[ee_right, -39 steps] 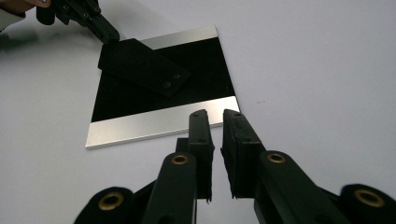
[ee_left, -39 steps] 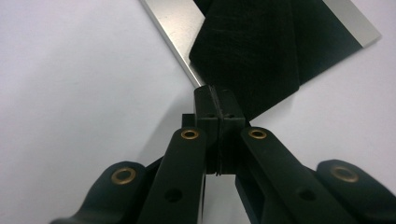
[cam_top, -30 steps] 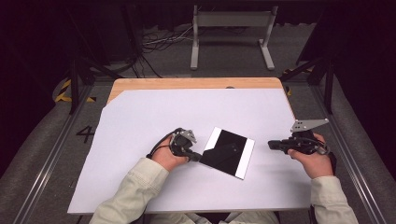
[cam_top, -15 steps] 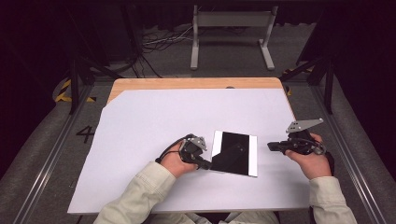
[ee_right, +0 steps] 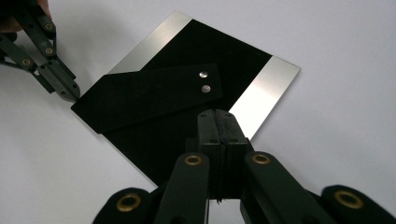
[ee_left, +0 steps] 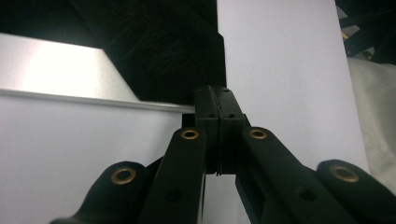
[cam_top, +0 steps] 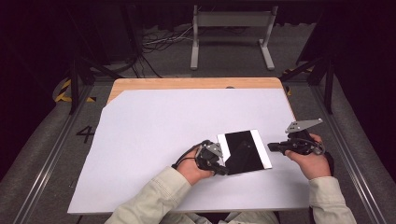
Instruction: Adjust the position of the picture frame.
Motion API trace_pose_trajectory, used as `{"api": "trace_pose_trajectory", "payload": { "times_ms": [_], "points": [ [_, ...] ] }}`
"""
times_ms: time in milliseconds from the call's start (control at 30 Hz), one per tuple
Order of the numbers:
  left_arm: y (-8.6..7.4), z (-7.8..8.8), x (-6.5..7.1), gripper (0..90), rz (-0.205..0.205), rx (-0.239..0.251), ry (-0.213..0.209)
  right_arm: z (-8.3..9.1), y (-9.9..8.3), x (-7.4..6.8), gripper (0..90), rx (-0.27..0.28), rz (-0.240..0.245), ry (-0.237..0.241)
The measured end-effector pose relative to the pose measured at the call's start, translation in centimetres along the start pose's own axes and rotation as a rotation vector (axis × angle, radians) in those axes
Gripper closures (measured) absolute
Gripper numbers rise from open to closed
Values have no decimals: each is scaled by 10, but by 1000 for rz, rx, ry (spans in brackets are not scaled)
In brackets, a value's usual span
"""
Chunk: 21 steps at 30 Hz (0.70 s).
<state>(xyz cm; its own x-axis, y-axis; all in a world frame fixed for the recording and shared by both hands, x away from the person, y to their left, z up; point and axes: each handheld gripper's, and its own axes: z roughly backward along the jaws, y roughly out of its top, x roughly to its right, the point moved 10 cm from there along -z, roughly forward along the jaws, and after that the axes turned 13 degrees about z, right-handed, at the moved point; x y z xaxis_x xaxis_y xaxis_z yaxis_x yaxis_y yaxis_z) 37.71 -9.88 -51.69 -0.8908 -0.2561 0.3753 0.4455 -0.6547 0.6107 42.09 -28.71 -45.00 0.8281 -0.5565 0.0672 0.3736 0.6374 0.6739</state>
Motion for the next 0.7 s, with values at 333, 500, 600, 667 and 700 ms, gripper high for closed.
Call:
{"api": "trace_pose_trajectory", "payload": {
  "times_ms": [333,500,600,667,700],
  "points": [
    [-1,11,-6,900,-13,30,38,-7,-2,9,898,-15,-6,-45],
    [-9,33,-22,900,31,59,91,-14,0,16,899,-18,-22,-69],
    [-14,46,-33,896,50,76,120,-19,4,24,899,-8,-48,-87],
    [-17,55,-40,890,73,101,137,-25,6,31,899,-15,-66,-99],
    [-19,61,-44,890,83,105,154,-29,7,34,899,-25,-79,-105]
  ]
}}
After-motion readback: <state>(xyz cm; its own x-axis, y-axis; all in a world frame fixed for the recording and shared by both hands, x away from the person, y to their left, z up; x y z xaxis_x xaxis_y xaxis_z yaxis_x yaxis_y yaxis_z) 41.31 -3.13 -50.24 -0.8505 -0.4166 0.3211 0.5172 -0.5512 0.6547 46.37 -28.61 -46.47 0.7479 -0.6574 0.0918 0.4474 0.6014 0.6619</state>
